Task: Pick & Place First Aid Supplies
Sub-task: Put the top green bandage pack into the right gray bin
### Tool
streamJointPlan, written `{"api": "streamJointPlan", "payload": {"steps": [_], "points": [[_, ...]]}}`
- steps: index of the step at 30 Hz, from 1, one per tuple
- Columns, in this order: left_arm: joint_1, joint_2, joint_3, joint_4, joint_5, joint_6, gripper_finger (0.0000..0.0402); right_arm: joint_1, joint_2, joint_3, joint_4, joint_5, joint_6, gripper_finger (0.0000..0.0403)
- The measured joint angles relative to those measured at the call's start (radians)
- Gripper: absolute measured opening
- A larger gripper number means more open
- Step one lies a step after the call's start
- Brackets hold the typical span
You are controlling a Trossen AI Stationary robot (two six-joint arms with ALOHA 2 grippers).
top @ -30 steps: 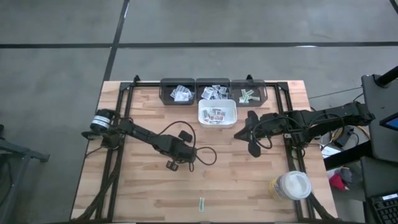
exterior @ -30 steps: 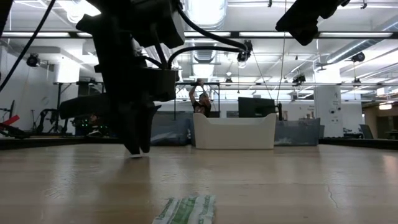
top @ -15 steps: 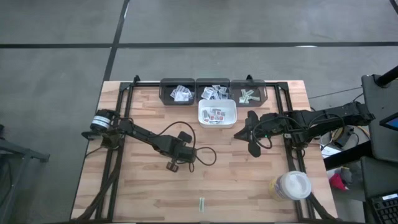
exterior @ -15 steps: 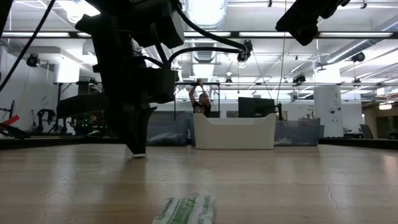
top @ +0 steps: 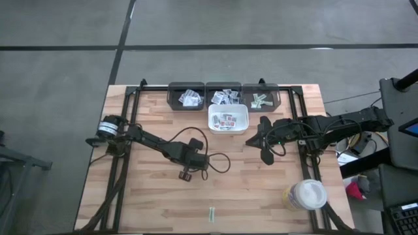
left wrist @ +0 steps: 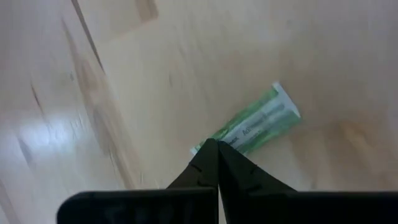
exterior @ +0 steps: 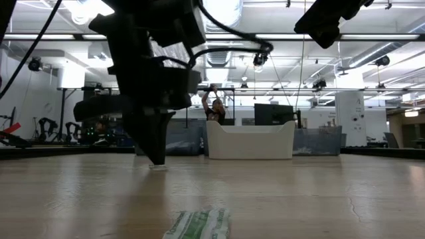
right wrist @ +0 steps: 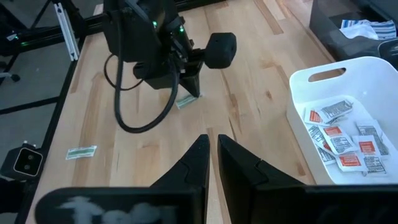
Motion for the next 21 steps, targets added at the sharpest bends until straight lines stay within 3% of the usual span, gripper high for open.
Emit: {"api": "streamJointPlan", "payload": {"steps": [7, 16, 21], "points": [[0.001, 0.000, 0.022, 0.016, 0.018, -0.001, 0.0000, 0.000, 0.000, 0.000, 0.000, 0.000, 0.000, 0.0031], [0.001, -0.002, 0.021, -0.038, -0.065, 0.026, 0.0000, 0.000, -0.001, 0.000, -0.001, 0.000, 0.000, 0.0031], [0.001, -0.003, 0.021, -0.039, -0.052, -0.048, 0.0006, 0.000, -0.001, 0.000, -0.001, 0.000, 0.000, 0.0031]]}}
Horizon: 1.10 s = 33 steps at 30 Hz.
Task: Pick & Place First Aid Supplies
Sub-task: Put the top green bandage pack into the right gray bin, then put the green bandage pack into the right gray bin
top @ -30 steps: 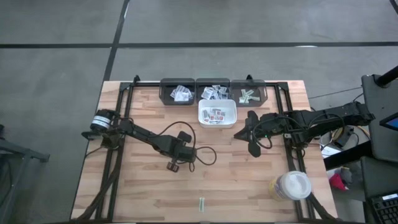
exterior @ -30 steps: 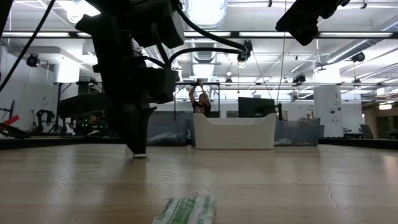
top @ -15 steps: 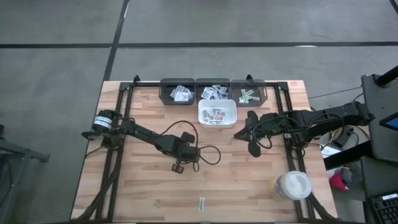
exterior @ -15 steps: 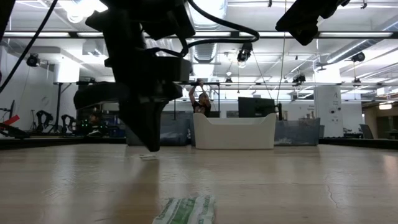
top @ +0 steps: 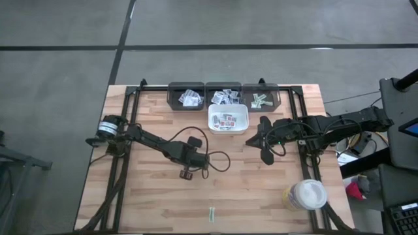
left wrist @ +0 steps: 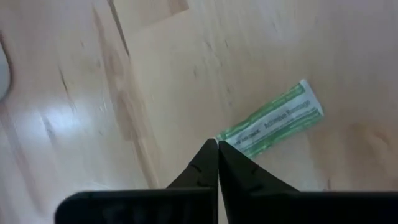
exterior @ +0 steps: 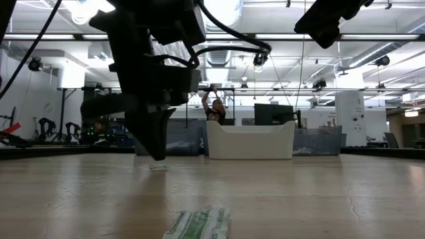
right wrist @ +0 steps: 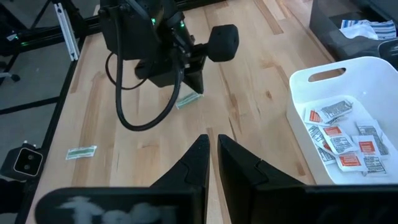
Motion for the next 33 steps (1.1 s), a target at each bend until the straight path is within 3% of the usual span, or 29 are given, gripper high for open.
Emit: {"api": "streamJointPlan", "payload": {"steps": [6, 13, 29, 33], "points": [[0.001, -0.001, 0.000, 0.000, 0.015, -0.177, 0.0051, 0.000, 0.000, 0.000, 0.000, 0.000, 0.000, 0.0031], [0.006, -0.002, 0.000, -0.001, 0.024, -0.255, 0.0088, 0.000, 0.000, 0.000, 0.000, 0.000, 0.000, 0.0031], [0.048, 0.059, -0.022, 0.063, 0.130, -0.402, 0.0087, 0.000, 0.000, 0.000, 0.000, 0.000, 0.000, 0.0031], [0.052, 0.075, -0.024, 0.068, 0.159, -0.422, 0.0065, 0.000, 0.000, 0.000, -0.001, 0.000, 0.000, 0.0031]]}}
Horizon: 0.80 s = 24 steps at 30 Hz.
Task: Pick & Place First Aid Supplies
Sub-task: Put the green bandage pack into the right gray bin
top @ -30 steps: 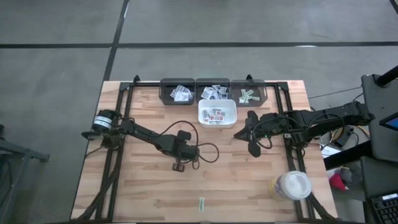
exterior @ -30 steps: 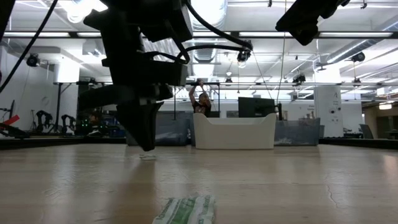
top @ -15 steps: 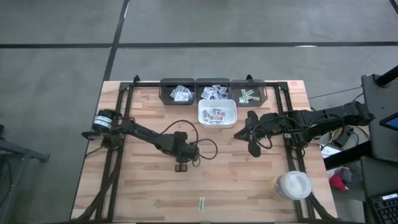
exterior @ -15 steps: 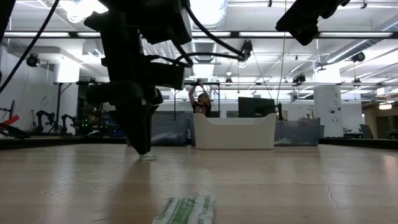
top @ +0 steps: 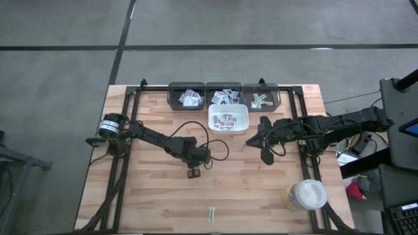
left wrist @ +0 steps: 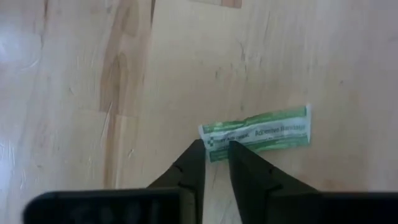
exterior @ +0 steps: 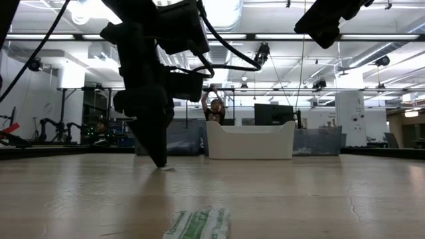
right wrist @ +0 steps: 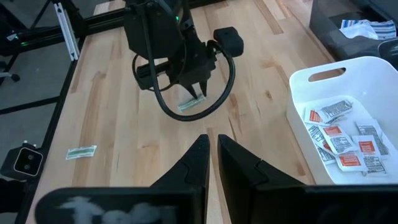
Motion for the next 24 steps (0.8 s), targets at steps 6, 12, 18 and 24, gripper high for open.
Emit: {"api": "streamJointPlan", "payload": {"steps": [6, 12, 18, 24], "points": [[0.000, -0.001, -0.001, 0.028, 0.004, -0.011, 0.0006, 0.000, 0.000, 0.000, 0.000, 0.000, 0.000, 0.0031], [0.000, -0.019, 0.005, 0.044, 0.016, -0.004, 0.0001, 0.000, 0.000, 0.000, 0.000, 0.000, 0.000, 0.0031], [0.017, -0.116, 0.010, 0.083, 0.031, 0.053, 0.0000, 0.000, 0.000, 0.000, 0.000, -0.050, -0.003, 0.0031], [0.047, -0.252, 0.014, 0.171, -0.012, -0.002, 0.0000, 0.000, 0.001, 0.000, -0.002, -0.071, -0.004, 0.0031]]}}
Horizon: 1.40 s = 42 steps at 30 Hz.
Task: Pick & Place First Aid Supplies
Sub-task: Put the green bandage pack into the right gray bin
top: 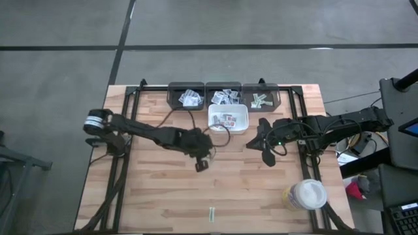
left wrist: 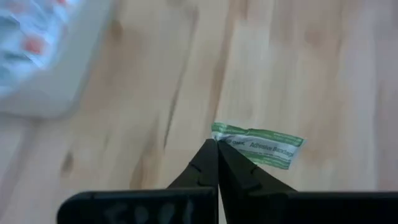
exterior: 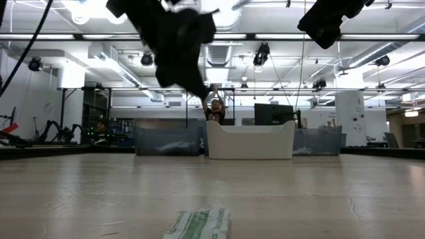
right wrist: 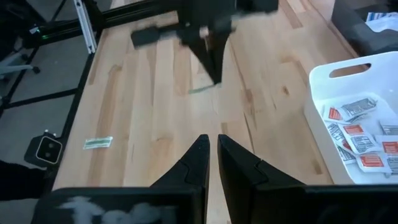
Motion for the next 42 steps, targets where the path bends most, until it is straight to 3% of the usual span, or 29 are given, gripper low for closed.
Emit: {"api": "streamJointPlan", "payload": {"steps": [3, 10, 15, 21, 31, 42], "points": [[0.008, -0.062, 0.000, 0.062, -0.077, -0.081, 0.0000, 0.000, 0.002, 0.000, 0.000, 0.000, 0.000, 0.0031], [0.012, -0.112, 0.015, 0.213, -0.375, -0.163, 0.0000, -0.027, 0.043, 0.000, 0.064, 0.009, 0.001, 0.0033], [0.012, -0.079, 0.079, 0.229, -0.524, -0.084, 0.0000, -0.094, 0.059, 0.004, 0.121, 0.051, -0.029, 0.0055], [0.015, -0.038, 0.149, 0.234, -0.651, 0.055, 0.0000, -0.201, 0.059, 0.038, 0.117, 0.057, -0.054, 0.0111], [0.065, 0.007, 0.217, 0.319, -0.697, 0.286, 0.0000, -0.301, 0.177, 0.206, 0.046, 0.056, -0.125, 0.0198], [0.102, 0.012, 0.219, 0.315, -0.693, 0.338, 0.0000, -0.356, 0.380, 0.467, -0.234, 0.107, -0.187, 0.0221]]}}
